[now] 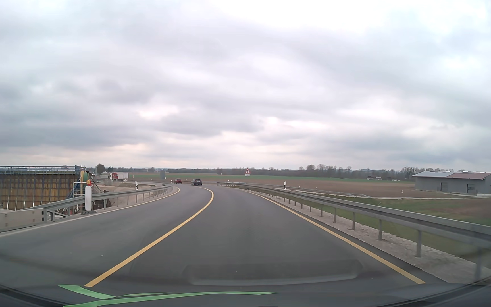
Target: Follow the waypoints while adhering to traffic rules and regulations
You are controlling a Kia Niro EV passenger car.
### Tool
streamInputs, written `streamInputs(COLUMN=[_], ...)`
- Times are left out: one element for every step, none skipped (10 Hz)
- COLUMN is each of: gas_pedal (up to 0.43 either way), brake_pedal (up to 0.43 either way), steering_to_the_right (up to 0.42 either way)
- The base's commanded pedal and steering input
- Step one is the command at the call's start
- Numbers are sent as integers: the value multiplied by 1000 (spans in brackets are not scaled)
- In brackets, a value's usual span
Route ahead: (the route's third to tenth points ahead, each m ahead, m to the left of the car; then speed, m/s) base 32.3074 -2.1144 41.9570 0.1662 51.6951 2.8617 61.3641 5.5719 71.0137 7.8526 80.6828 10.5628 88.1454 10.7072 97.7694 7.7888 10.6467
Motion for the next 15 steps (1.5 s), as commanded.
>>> streamInputs(gas_pedal=[98,98,98,98,98,98,98,98,98,98,98,98,98,98,98], brake_pedal=[0,0,0,0,0,0,0,0,0,0,0,0,0,0,0], steering_to_the_right=[4,0,-2,-5,-9,-9,-10,-10,-10,-10,-10,-10,-10,-10,-10])
